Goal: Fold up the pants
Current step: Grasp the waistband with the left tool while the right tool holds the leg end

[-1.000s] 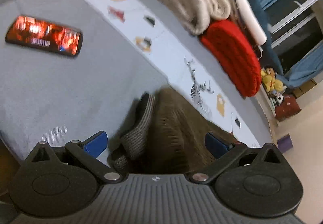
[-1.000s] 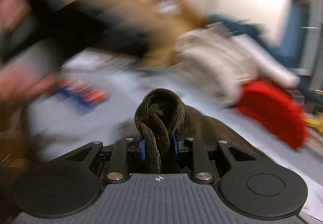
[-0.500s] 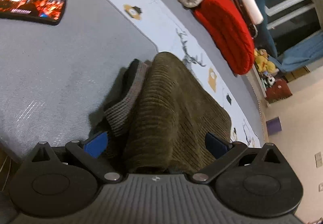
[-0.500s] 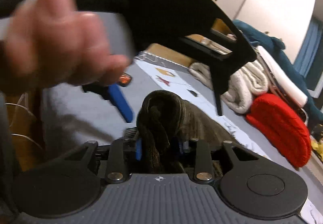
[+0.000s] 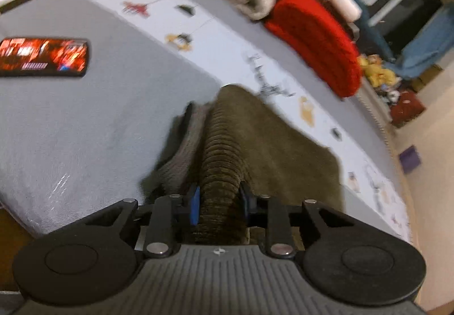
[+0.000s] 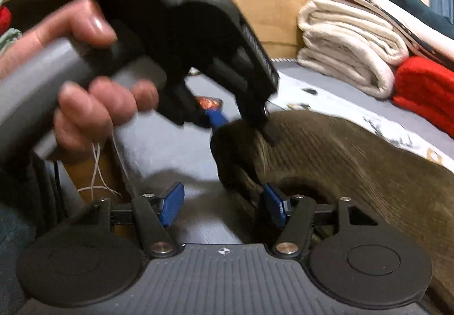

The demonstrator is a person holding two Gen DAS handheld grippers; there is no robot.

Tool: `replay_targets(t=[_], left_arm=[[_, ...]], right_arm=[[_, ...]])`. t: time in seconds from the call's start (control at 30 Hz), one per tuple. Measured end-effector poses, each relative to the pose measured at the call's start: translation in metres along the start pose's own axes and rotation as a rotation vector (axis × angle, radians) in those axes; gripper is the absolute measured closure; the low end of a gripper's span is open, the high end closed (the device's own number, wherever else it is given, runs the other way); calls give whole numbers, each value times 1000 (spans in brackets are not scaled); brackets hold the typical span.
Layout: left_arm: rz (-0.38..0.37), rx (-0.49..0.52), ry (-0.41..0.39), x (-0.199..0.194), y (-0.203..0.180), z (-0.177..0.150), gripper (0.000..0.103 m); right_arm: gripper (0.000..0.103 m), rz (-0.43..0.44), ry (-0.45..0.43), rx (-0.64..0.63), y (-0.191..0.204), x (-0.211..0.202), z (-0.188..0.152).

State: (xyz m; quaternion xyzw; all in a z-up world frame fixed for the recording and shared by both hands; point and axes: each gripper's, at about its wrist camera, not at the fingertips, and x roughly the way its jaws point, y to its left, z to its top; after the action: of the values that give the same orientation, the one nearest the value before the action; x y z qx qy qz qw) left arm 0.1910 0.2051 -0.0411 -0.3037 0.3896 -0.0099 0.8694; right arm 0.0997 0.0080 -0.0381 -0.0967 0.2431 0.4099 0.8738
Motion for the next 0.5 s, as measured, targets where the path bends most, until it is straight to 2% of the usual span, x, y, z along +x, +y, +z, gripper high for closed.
replay_targets(t=[0.07, 0.13, 0.2, 0.27, 0.33, 0.4, 0.43, 0.47, 0.5], left_arm=[[-71, 49, -47, -16, -5, -1, 76], [-20, 60, -33, -9, 7, -3, 77], [63, -16, 50, 14, 33, -7, 77], [34, -57, 61, 19, 49, -8, 76], [24, -47, 37, 12, 51, -8, 76], [52, -9, 23, 13, 44, -10, 74], [67, 5, 18, 13, 40, -11, 74], [83, 23, 12, 14, 35, -11, 74], [98, 44, 6, 14, 30, -12, 74]], right_arm=[[41, 0, -7, 52, -5, -14, -6], [41, 11, 13, 96, -10, -23, -13], [41, 23, 75, 146, -19, -27, -20], [42, 44, 110, 220, -28, -33, -27], [41, 111, 125, 344, -41, -42, -28], [42, 156, 87, 465, -58, -57, -25], [42, 146, 51, 504, -67, -64, -21], [42, 110, 10, 529, -73, -70, -15], [44, 38, -46, 543, -80, -76, -7]])
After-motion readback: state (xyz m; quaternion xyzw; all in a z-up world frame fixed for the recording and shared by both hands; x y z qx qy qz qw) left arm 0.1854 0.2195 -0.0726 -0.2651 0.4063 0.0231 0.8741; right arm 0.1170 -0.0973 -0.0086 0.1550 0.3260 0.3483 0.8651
